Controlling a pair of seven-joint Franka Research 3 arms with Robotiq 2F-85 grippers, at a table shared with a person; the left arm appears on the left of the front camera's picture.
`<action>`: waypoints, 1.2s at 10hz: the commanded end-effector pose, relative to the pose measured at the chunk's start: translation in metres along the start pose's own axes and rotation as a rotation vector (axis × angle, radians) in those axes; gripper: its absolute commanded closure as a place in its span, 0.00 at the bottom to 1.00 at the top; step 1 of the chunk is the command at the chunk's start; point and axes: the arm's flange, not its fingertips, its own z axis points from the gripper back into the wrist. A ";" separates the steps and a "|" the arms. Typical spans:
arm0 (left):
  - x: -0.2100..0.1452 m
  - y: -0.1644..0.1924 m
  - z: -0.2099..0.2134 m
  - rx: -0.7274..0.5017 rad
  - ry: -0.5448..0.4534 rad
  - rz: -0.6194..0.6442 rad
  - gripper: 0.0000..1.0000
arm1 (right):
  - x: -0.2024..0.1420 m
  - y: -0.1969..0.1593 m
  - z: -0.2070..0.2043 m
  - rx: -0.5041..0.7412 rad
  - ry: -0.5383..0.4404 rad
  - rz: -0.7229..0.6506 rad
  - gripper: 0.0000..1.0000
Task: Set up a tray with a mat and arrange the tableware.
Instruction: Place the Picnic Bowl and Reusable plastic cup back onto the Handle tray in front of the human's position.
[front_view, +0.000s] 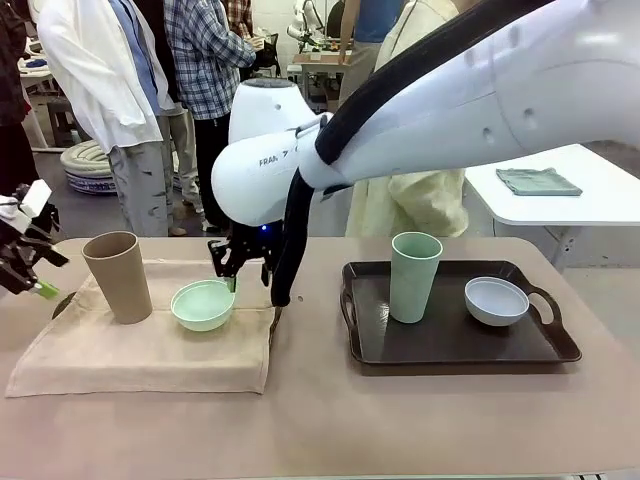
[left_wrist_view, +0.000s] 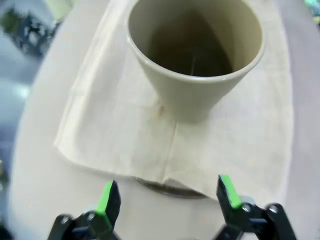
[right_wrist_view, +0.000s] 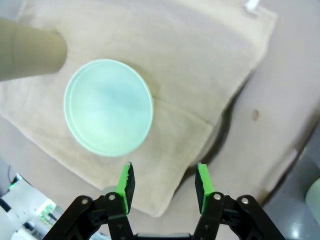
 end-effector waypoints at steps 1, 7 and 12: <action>0.039 -0.040 0.020 0.113 0.189 0.142 0.00 | -0.031 -0.012 0.031 -0.080 0.025 -0.064 0.36; 0.171 -0.108 0.102 0.414 0.217 0.371 0.00 | -0.100 -0.042 0.168 -0.156 0.009 -0.168 0.36; 0.235 -0.110 0.147 0.337 0.201 0.514 0.00 | -0.102 -0.047 0.204 -0.129 0.039 -0.206 0.36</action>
